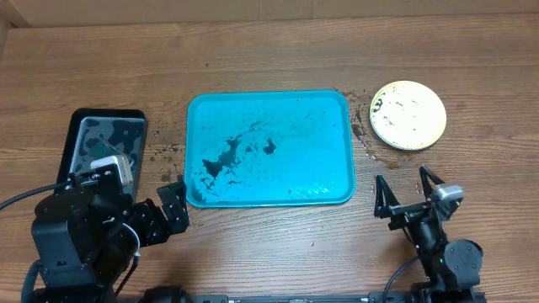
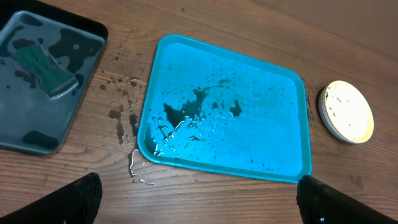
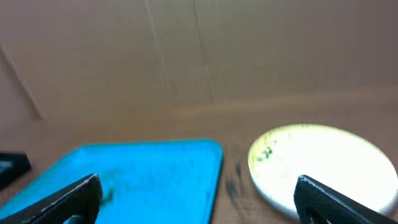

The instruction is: Clean dirty plates on tray and stack at the side

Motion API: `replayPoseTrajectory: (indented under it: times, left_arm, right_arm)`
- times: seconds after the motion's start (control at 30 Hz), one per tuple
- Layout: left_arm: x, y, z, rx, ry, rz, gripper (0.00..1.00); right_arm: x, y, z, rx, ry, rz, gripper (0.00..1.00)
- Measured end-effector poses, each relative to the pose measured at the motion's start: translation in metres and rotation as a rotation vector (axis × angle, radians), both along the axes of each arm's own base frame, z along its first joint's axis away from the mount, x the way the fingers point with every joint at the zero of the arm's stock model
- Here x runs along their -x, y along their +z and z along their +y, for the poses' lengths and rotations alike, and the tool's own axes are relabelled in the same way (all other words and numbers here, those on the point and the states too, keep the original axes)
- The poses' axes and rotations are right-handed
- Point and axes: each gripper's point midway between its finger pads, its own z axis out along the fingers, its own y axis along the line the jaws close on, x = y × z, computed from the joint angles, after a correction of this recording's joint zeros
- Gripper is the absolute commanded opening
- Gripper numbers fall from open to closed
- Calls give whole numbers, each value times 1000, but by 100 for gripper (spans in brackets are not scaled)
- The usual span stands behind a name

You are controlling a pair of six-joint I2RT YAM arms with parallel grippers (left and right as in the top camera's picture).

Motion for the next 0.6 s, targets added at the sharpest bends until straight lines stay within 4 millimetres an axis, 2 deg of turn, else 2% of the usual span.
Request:
replayPoseTrajectory:
  times: [0.6]
  left_arm:
    - [0,0,0,0,0,0,100]
  right_arm:
    - [-1,1,-4,47,-21,-16,100]
